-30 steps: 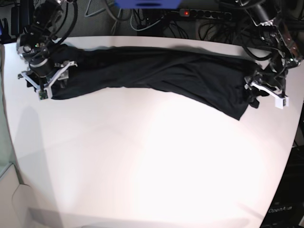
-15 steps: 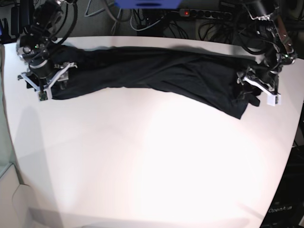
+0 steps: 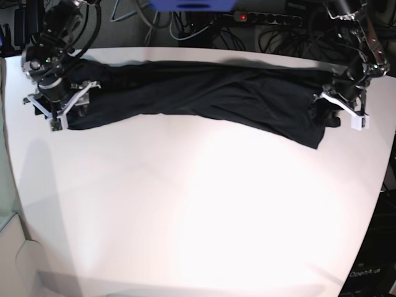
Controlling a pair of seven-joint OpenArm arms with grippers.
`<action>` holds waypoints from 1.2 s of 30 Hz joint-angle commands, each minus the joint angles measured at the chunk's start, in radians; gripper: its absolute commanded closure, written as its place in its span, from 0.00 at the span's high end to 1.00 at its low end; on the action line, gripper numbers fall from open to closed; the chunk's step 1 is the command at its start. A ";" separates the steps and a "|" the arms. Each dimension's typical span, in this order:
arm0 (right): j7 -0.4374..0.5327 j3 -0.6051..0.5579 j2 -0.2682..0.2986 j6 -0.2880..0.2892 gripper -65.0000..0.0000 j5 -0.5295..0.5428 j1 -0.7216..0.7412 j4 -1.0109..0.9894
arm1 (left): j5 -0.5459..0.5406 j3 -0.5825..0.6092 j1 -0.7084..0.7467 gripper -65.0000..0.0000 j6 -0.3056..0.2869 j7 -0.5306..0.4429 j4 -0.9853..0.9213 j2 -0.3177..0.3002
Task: Fold the T-shirt properly
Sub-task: 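Grasp the strip end with the left gripper and lift it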
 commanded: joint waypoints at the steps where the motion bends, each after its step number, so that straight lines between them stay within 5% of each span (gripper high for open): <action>1: 0.021 0.001 0.004 -0.004 0.60 0.011 0.008 0.016 | 0.064 0.005 0.019 0.00 0.016 0.098 0.001 0.005; 9: 0.021 0.001 0.002 -0.004 0.60 0.011 0.008 0.016 | 0.057 0.092 0.042 0.00 0.017 0.104 0.185 0.034; 17: 0.021 0.001 0.001 -0.004 0.60 0.011 0.008 0.016 | 0.064 0.114 0.030 0.00 0.019 0.267 0.513 0.129; 36: 0.021 -0.001 0.007 -0.004 0.60 0.011 0.007 0.016 | 0.057 0.115 0.036 0.00 0.278 0.316 0.665 0.178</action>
